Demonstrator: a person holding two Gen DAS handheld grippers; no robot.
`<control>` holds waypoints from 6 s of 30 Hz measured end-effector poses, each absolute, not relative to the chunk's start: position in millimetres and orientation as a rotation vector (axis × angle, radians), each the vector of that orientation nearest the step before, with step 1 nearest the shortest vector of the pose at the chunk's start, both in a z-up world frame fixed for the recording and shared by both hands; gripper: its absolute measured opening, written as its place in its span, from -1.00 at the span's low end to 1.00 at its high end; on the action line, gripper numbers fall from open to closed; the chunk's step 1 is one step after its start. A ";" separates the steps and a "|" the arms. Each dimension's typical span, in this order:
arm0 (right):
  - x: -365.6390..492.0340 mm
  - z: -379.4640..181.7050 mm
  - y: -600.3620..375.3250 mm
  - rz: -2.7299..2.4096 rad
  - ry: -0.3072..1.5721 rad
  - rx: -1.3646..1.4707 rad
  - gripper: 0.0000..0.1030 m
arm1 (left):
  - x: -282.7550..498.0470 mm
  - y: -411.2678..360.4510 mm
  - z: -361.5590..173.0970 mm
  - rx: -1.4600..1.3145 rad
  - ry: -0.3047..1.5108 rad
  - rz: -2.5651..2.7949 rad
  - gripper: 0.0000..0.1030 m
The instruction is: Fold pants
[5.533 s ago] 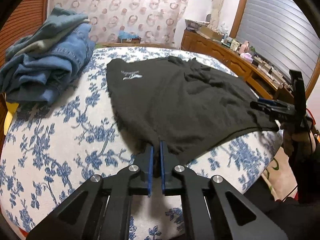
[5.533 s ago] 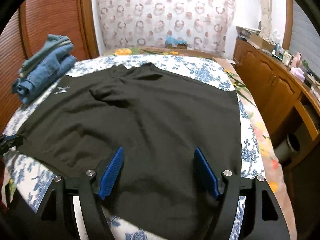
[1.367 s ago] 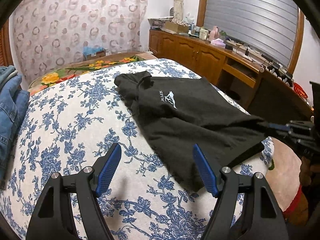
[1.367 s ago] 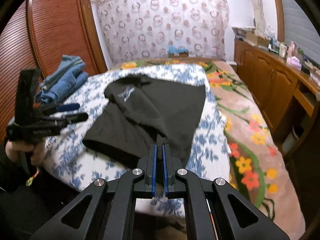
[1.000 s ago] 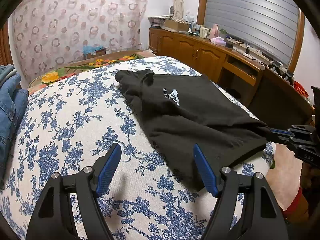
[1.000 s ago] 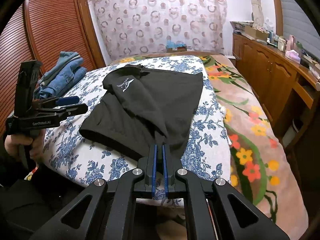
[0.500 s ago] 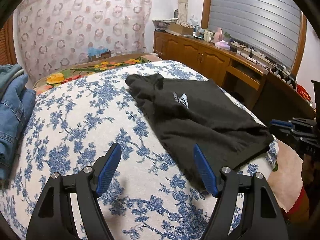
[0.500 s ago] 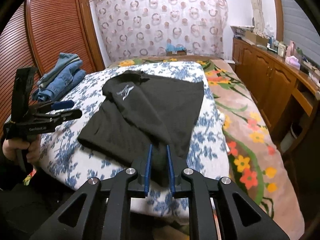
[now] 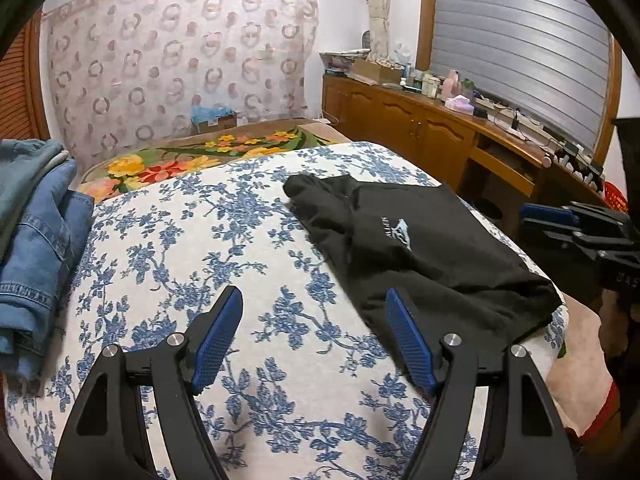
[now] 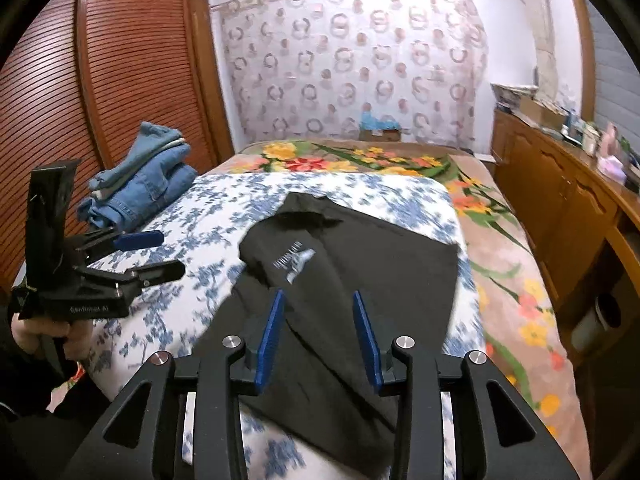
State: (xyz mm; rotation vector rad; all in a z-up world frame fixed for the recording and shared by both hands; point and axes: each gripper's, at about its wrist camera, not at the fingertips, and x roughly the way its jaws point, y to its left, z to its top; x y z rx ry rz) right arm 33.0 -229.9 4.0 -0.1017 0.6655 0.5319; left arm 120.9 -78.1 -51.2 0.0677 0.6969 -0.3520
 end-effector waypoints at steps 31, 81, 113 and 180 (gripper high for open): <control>145.1 -11.2 -178.7 0.583 0.730 -0.198 -0.93 | 132.2 -52.8 -65.1 0.039 0.713 -0.300 0.46; 218.6 -27.6 -291.7 0.142 0.844 -0.198 -0.44 | 124.0 -95.1 -78.9 0.089 0.755 -0.375 0.46; 36.6 -32.9 -280.7 0.270 0.818 -0.140 0.02 | 115.9 -130.1 -96.9 0.133 0.834 -0.446 0.46; 6.7 35.1 -264.5 0.512 0.605 0.028 -0.78 | 81.0 -115.9 -2.1 0.000 0.654 -0.597 -0.83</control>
